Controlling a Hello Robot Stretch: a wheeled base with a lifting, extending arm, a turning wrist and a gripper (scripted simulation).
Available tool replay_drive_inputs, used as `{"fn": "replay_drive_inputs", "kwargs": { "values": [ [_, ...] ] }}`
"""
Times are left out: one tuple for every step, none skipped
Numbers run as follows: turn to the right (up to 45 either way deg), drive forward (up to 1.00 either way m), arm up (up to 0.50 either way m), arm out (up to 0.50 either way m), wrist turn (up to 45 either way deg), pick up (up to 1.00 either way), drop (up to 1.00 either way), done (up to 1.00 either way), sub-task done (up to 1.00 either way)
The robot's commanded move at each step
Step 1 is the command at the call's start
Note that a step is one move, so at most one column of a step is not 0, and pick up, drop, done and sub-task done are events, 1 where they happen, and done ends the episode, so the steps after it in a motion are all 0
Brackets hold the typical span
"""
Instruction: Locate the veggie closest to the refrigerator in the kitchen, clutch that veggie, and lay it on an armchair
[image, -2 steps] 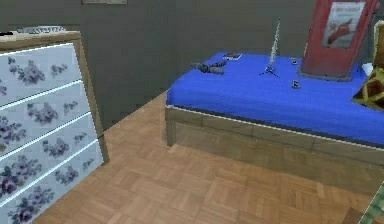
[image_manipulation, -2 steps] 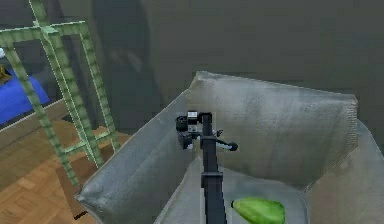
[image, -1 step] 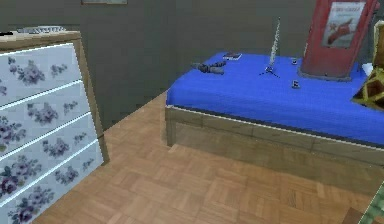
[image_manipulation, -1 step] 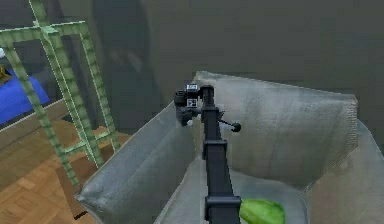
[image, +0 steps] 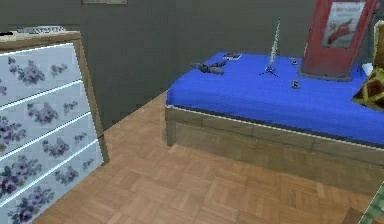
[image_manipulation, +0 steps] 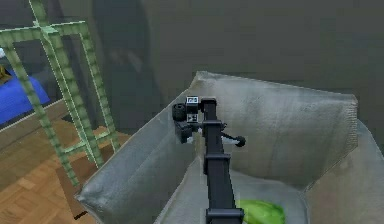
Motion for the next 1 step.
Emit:
{"fn": "replay_drive_inputs", "kwargs": {
  "values": [
    [0.0, 0.00, 0.00, 0.00, 0.0, 0.00, 0.00, 1.00, 0.00]
  ]
}}
